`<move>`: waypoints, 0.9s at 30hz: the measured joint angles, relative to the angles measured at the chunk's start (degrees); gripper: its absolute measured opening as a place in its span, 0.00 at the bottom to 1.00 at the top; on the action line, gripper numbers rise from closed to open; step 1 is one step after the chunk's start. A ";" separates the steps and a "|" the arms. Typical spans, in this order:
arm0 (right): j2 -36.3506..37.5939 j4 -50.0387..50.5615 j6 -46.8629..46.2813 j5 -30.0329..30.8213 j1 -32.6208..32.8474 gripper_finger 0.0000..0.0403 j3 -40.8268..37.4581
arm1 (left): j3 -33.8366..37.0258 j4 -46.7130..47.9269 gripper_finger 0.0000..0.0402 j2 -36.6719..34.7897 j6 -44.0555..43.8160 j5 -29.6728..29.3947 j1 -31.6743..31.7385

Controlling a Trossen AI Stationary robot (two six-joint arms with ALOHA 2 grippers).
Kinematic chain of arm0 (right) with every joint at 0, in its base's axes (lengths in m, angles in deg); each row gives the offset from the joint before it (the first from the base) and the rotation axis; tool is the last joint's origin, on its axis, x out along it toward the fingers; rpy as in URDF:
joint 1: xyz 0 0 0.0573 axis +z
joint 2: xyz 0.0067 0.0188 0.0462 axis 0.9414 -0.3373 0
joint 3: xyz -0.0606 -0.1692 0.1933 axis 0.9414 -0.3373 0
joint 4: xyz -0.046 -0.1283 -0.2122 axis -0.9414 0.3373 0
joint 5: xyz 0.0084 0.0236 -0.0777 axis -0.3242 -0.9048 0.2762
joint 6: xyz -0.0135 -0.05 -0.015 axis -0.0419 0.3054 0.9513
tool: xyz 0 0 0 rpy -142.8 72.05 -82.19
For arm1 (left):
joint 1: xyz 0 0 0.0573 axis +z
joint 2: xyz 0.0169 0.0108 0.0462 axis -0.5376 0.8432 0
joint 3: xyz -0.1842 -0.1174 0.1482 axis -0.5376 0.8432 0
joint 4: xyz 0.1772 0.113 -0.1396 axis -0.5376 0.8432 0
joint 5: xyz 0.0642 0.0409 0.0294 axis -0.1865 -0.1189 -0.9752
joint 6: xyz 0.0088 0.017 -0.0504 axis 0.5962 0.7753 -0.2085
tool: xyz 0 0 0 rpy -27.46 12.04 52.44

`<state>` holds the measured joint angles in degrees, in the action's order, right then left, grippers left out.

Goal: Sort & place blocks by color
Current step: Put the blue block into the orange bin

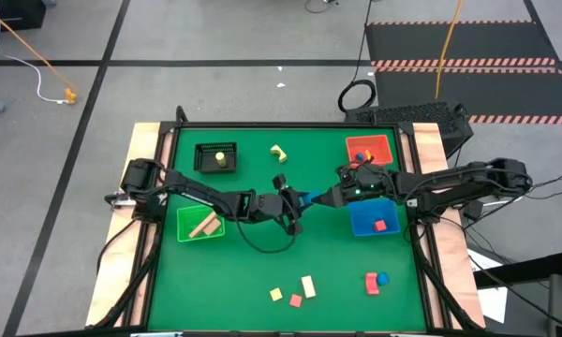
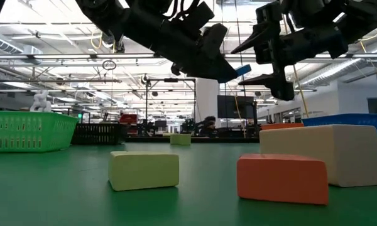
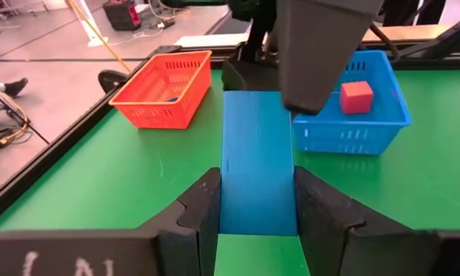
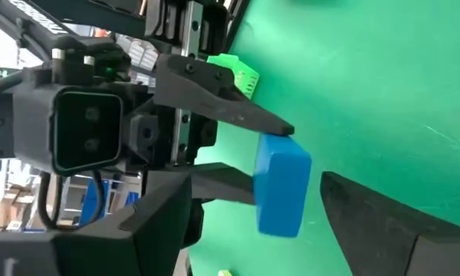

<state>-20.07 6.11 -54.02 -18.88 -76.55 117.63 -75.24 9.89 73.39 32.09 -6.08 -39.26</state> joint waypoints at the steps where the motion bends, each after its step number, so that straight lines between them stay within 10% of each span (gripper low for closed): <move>1: -0.29 -0.15 0.02 0.01 0.00 0.68 0.00 | 0.00 0.01 0.32 0.00 0.00 0.00 -0.01; 14: -1.22 -0.31 3.58 0.13 -0.04 0.09 0.00 | -0.02 -0.33 0.32 -0.04 1.62 -0.68 0.00; 27: 0.99 6.12 13.12 -2.85 -7.15 0.09 0.00 | -0.11 -4.92 0.68 -0.13 0.37 0.12 0.42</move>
<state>-19.09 12.22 -40.90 -21.72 -83.70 117.63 -75.35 4.97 73.26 32.46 -5.95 -38.84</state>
